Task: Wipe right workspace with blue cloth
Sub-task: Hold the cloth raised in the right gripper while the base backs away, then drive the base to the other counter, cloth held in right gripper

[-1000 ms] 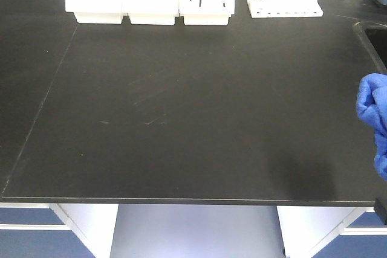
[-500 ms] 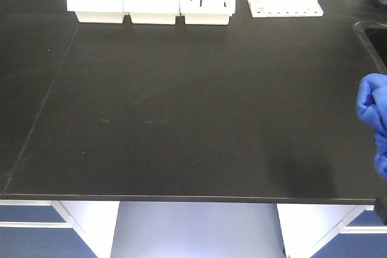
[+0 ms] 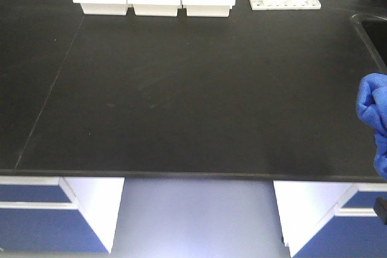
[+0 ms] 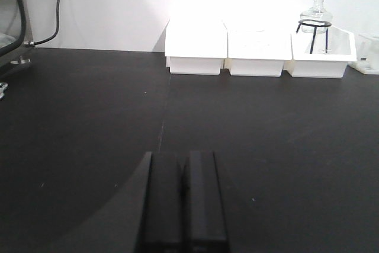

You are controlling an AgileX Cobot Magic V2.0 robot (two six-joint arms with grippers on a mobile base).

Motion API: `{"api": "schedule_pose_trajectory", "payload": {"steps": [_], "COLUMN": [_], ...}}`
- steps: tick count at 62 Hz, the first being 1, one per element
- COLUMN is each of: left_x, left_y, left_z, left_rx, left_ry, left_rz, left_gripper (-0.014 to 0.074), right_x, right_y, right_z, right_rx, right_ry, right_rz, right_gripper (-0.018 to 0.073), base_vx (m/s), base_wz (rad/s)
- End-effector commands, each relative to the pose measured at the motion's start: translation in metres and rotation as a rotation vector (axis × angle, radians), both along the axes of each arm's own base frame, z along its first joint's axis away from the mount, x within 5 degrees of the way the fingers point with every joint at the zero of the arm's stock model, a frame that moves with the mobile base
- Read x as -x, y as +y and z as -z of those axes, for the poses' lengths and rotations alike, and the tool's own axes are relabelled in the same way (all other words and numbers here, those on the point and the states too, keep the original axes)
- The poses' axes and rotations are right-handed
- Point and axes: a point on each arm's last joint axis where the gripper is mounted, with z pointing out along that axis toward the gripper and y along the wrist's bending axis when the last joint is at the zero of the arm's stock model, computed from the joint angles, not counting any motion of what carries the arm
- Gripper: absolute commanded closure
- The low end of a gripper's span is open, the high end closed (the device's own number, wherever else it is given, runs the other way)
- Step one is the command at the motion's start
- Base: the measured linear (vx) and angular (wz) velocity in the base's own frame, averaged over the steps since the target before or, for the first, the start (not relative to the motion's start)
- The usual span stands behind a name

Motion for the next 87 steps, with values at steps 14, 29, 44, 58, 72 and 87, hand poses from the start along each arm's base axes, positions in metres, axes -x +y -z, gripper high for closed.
{"api": "schedule_pose_trajectory", "payload": {"steps": [14,29,44,58,72,87], "left_x": [-0.0003,-0.0003,-0.0003,-0.0003,-0.0003,-0.0003], "left_y": [-0.0008,-0.0008,-0.0008,-0.0008,-0.0008,-0.0008], "left_z": [0.0024,0.0024,0.0024,0.0024,0.0024,0.0024], "left_rx": [0.008,0.008,0.008,0.008,0.008,0.008], "left_ry": [-0.064,-0.064,-0.064,-0.064,-0.064,-0.064], "left_rz": [0.007,0.007,0.007,0.007,0.007,0.007], "left_gripper": [0.0602,0.0602,0.0602,0.0602,0.0602,0.0602], "right_x": [-0.0020,-0.0020,-0.0020,-0.0020,-0.0020,-0.0020], "right_y": [-0.0017,-0.0017,-0.0017,-0.0017,-0.0017,-0.0017], "right_z": [-0.0145,-0.0145,-0.0145,-0.0144,-0.0144,-0.0144], "right_rx": [-0.004,-0.004,-0.004,-0.005,-0.005,-0.005], "right_ry": [-0.090,-0.090,-0.090,-0.089,-0.089,-0.089], "right_rz": [0.021,0.021,0.021,0.021,0.021,0.021], "right_gripper": [0.0559,0.0559,0.0559,0.0559,0.0559,0.0559], "base_vx": [-0.22,-0.28,-0.32,-0.35,-0.37,-0.37], "base_wz": [0.01,0.01,0.04,0.05,0.05,0.01]}}
